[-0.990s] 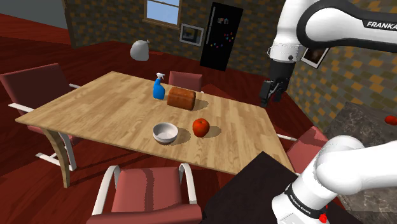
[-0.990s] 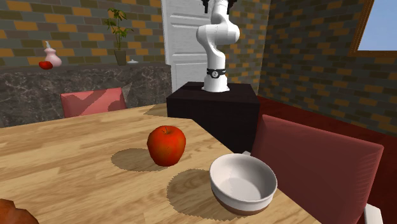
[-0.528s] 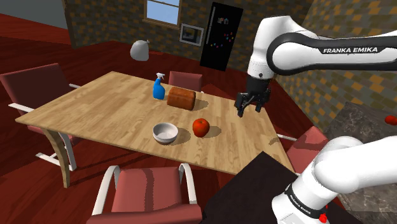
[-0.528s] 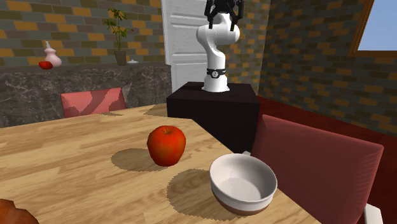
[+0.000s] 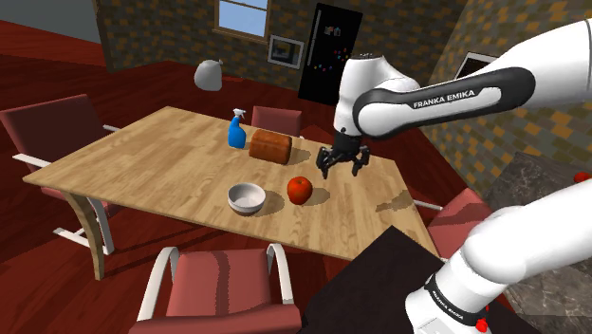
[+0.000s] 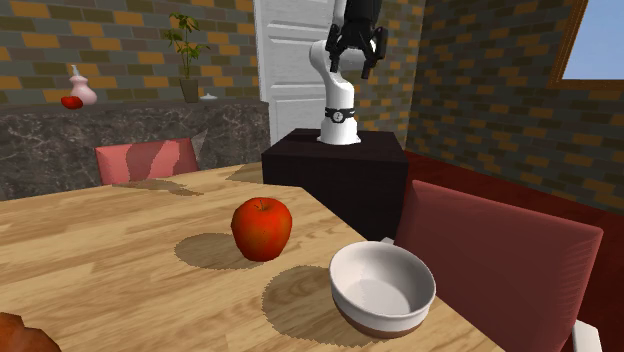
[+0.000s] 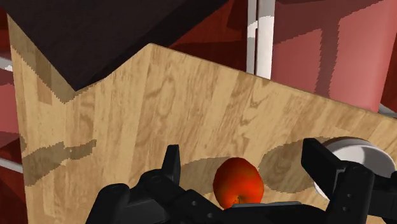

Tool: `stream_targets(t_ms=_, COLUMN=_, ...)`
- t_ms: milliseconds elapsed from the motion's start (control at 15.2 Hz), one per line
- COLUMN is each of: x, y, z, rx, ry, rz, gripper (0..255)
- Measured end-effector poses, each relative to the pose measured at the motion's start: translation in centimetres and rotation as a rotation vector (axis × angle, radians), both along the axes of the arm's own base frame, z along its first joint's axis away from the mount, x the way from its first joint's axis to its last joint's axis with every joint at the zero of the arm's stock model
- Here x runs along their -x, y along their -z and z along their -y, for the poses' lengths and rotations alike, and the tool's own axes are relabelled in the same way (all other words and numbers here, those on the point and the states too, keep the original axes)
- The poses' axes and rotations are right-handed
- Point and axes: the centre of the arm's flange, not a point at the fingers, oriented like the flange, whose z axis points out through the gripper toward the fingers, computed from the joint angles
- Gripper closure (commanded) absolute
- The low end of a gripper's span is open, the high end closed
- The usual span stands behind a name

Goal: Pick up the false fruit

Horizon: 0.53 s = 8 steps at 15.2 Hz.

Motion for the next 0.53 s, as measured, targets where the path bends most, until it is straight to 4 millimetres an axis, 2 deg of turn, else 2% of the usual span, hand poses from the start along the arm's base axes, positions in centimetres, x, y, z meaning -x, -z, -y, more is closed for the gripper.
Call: stream_targets(t_ms=528, x=-7.5, y=6.8, z=0.8, rx=0.069, ry=0.25, rz=0.098, gripper=0)
